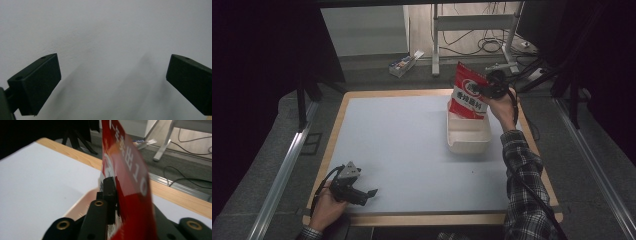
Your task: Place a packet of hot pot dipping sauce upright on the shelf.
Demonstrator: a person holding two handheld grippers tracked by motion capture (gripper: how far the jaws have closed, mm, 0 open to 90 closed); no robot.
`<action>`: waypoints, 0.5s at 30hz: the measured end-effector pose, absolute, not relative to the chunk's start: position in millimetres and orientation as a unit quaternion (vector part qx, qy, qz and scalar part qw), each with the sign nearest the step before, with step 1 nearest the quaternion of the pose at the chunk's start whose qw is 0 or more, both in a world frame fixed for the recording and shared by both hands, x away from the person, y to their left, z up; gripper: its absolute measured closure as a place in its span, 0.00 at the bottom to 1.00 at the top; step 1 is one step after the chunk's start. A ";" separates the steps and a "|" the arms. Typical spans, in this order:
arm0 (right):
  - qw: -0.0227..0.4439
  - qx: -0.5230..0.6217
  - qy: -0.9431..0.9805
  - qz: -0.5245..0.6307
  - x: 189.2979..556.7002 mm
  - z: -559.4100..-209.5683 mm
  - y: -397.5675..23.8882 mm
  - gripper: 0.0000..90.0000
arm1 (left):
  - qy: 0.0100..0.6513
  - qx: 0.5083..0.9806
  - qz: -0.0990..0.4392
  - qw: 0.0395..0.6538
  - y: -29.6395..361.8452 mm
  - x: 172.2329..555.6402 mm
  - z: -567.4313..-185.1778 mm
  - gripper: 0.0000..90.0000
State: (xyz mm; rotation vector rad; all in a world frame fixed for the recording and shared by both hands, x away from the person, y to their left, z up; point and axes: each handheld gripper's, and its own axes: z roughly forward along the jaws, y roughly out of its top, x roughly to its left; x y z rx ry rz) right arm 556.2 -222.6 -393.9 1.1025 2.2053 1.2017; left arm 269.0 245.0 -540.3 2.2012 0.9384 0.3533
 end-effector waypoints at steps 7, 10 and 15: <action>0.205 0.397 0.789 0.422 552.7 -396.0 -223.2 0.71 | 0.371 0.834 0.123 0.390 247.7 268.3 -537.6 0.00; 0.204 0.395 0.790 0.423 551.2 -395.7 -219.6 0.55 | 0.370 0.830 0.121 0.399 249.1 268.3 -537.6 0.00; 0.200 0.396 0.795 0.414 551.3 -396.4 -216.5 0.32 | 0.360 0.834 0.112 0.403 248.4 268.4 -538.7 0.00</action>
